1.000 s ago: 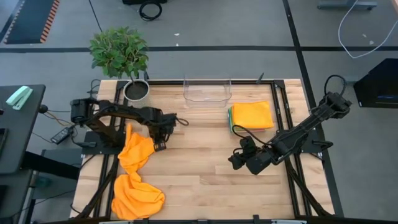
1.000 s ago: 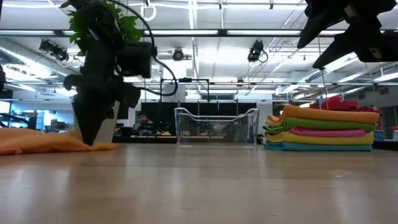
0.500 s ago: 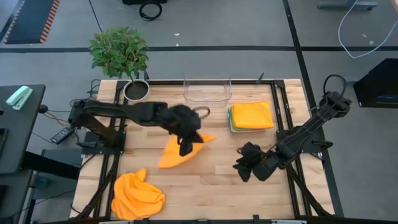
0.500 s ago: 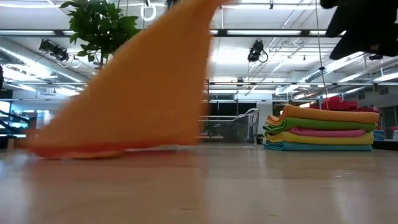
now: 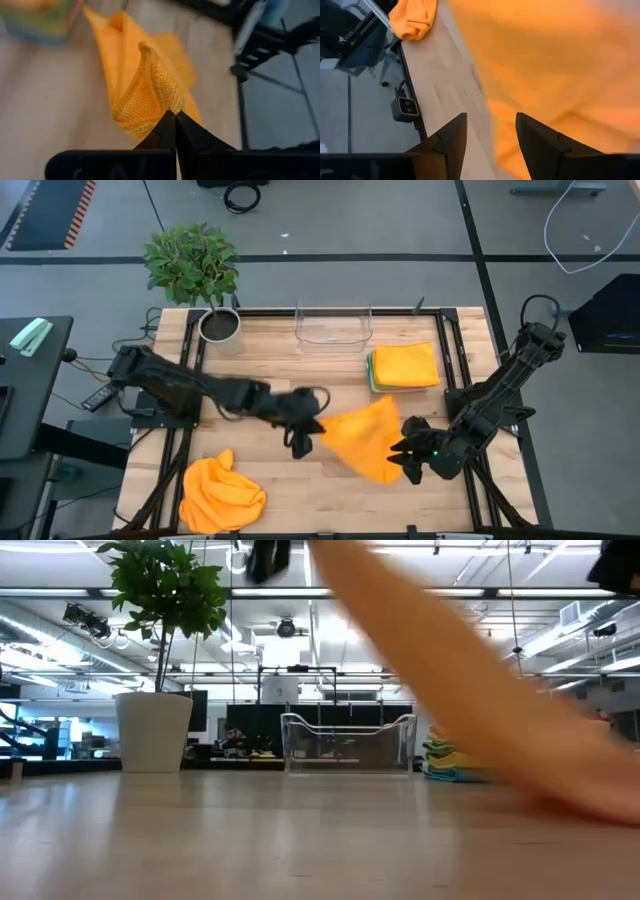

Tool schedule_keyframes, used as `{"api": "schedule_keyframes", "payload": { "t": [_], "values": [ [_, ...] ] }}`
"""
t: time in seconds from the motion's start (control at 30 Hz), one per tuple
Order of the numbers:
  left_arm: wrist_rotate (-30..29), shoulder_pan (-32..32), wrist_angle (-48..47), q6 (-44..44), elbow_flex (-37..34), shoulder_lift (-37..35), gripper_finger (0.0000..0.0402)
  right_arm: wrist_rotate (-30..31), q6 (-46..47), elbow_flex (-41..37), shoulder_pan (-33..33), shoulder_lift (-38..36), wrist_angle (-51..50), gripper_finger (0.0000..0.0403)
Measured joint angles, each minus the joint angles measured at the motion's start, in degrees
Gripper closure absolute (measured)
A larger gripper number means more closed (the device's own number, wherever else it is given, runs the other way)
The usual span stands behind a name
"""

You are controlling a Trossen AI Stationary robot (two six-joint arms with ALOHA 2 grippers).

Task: Fold microfiber towels
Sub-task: Fold the top orange towel

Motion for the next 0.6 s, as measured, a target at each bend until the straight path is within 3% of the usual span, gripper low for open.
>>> {"api": "schedule_keyframes", "payload": {
  "t": [0.17, 0.3, 0.43, 0.6],
  "values": [
    [-0.47, -3.02, 32.78, -16.64, -25.48, 1.54, 0.0399, 1.34, 8.81, 0.02, -1.18, 1.62, -5.49, 0.0230],
    [-5.75, -5.59, 49.87, -23.87, -37.33, 1.60, 0.0397, -0.29, 13.47, 0.00, -7.72, 4.42, -12.22, 0.0238],
    [-3.41, -7.33, 50.76, -25.83, -42.26, 1.71, 0.0369, -4.32, 8.17, 0.00, -18.13, 7.16, -9.96, 0.0245],
    [0.57, -8.29, 48.86, -25.56, -42.97, 1.56, 0.0299, -9.67, 5.19, 0.07, -28.13, 12.29, -10.61, 0.0247]
  ]
}}
